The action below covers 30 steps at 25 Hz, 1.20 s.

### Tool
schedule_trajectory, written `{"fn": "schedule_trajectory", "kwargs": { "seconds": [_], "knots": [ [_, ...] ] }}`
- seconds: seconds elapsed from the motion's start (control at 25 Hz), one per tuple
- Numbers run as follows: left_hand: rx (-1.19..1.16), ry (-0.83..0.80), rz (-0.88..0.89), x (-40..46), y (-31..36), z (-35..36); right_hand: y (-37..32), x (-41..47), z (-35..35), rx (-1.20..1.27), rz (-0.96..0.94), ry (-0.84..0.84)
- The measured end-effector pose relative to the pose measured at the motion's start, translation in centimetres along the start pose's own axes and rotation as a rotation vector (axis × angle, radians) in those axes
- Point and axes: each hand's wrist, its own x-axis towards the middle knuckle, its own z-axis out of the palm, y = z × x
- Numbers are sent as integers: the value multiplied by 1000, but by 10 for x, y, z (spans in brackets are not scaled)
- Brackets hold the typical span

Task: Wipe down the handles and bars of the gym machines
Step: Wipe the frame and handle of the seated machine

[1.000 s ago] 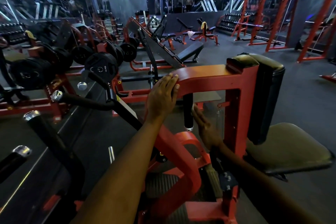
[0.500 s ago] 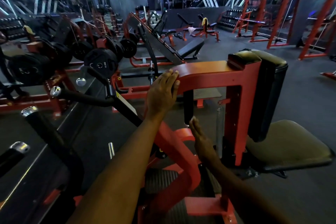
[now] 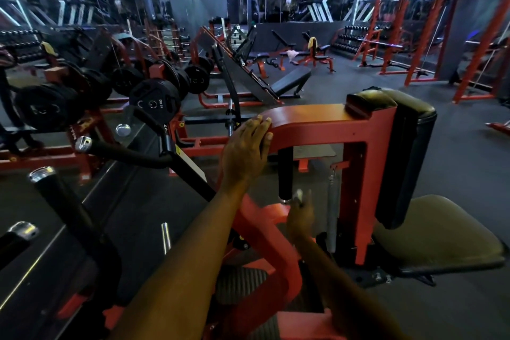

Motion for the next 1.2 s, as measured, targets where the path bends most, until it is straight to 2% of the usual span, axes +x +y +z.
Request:
{"fn": "schedule_trajectory", "kwargs": {
  "seconds": [0.04, 0.16, 0.2, 0.28, 0.36, 0.4, 0.44, 0.52, 0.56, 0.64, 0.68, 0.8, 0.84, 0.96, 1.0, 1.08, 1.2],
  "knots": [
    [-3, -6, -8, 0, -1, 1, -26, 16, -3, -31, 39, -58],
    [-15, -23, -22, -1, -1, 2, -91, 61, -15, -205, 56, -556],
    [-13, -17, -18, -1, -1, 2, -108, 67, -17, -237, 91, -641],
    [8, -10, -11, 0, -2, 2, -105, 91, -22, -317, 22, -575],
    [62, 0, -8, -1, -3, 3, -75, 109, -19, -363, 59, -518],
    [71, 3, -8, -1, -3, 3, -70, 110, -16, -219, 117, -478],
    [62, 0, -9, 0, -3, 3, -79, 98, -9, -262, 159, -400],
    [44, -1, -10, -2, -3, 4, -82, 71, 5, 33, 40, -184],
    [43, 6, -10, -2, -4, 5, -86, 59, 17, 189, 48, -57],
    [29, 19, -10, 0, -2, 4, -90, 40, 27, 191, 23, 122],
    [29, 22, -11, -1, -1, 4, -88, 45, 31, 243, 49, 85],
    [43, 34, -7, -2, 1, 2, -99, 68, 13, 277, 137, -221],
    [37, 35, -3, -1, 0, 2, -94, 75, 13, 249, 116, -219],
    [47, 46, 5, -1, -1, 4, -81, 39, 26, 293, -30, 126],
    [53, 52, 8, -2, -2, 5, -77, 21, 33, 286, -92, 191],
    [42, 43, 7, -2, -2, 6, -83, -5, 44, 233, -190, 231],
    [18, 19, -10, -1, -1, 4, -98, 15, 41, 122, -85, 175]
  ]
}}
